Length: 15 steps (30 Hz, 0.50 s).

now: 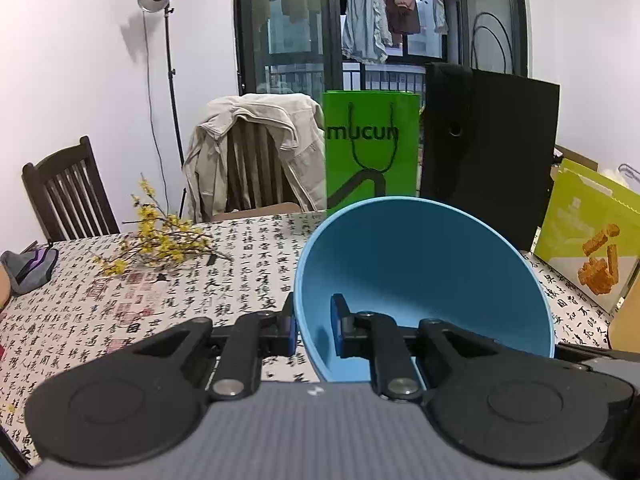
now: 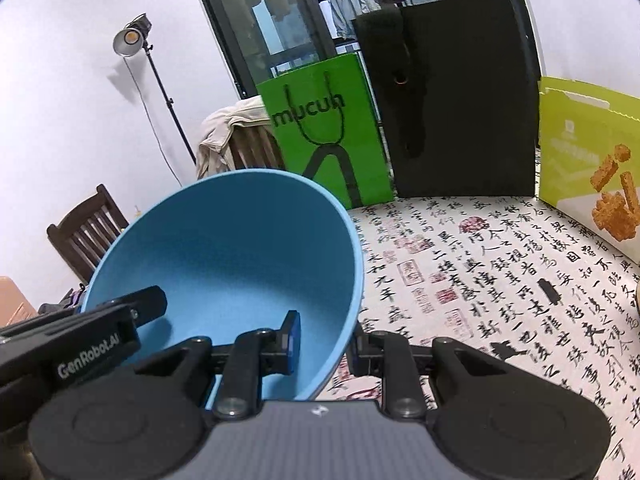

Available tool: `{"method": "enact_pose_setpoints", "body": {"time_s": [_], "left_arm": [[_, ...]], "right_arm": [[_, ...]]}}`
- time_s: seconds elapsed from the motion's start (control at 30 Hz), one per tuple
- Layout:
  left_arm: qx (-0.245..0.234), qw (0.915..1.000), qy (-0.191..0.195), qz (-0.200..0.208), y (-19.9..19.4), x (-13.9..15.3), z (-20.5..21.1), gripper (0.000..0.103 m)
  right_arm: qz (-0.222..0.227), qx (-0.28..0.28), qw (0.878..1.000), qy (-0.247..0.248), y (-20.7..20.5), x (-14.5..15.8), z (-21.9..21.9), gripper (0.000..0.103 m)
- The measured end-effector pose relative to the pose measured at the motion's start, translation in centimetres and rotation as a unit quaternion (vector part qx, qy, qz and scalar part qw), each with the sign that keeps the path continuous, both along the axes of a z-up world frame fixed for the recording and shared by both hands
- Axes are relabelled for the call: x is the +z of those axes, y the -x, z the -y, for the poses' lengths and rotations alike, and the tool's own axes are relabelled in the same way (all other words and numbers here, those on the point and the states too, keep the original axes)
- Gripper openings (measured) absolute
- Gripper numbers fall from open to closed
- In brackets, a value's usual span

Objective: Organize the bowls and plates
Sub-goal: 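Carry the blue bowl with both tools toward the stacked bowls by the vase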

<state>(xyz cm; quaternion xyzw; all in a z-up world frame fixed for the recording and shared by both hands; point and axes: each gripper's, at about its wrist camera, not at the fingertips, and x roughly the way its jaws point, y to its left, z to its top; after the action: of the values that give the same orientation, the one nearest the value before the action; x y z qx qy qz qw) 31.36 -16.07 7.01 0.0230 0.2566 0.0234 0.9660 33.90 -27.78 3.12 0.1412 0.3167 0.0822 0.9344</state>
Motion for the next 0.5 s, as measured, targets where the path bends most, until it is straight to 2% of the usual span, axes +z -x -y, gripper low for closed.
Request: {"method": "enact_pose_setpoints", "body": {"time_s": [0.5], "left_arm": [[0.04,0.9986,0.031,0.015,3.8,0.9,-7.5,0.016]], "right_arm": [[0.015,0.045,0.999,0.022,2.9,1.3,-7.5,0.023]]}}
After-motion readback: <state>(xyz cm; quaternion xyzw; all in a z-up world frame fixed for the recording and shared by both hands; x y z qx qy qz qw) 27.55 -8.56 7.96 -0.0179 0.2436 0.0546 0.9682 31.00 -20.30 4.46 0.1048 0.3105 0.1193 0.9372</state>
